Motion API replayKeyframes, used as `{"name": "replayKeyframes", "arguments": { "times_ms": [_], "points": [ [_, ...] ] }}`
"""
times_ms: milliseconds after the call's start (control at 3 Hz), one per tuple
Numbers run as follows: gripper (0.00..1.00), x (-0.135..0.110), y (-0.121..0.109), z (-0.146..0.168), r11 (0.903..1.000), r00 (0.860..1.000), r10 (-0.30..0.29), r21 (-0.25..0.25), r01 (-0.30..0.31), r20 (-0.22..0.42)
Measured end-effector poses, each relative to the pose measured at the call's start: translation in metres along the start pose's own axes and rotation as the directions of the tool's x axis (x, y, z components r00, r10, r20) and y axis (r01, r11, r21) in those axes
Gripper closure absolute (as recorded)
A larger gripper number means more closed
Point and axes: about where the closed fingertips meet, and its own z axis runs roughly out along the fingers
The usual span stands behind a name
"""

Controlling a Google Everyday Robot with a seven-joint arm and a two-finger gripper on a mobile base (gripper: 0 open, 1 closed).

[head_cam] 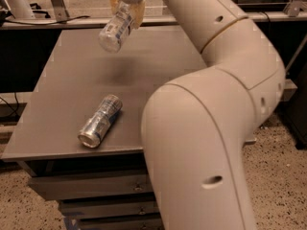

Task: Place blue plastic bottle upright

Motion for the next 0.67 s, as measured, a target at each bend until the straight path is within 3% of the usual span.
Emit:
{"name": "replayKeyframes", "arguments": {
  "times_ms": [333,667],
  "points": [
    [1.00,0.002,0.004,-0.028,0.9768,0.973,-0.208,0.031,0.212,-0.101],
    [1.00,-0.007,0.030,-0.032,0.9312,0.928,-0.357,0.041,0.362,-0.104]
  ]
}}
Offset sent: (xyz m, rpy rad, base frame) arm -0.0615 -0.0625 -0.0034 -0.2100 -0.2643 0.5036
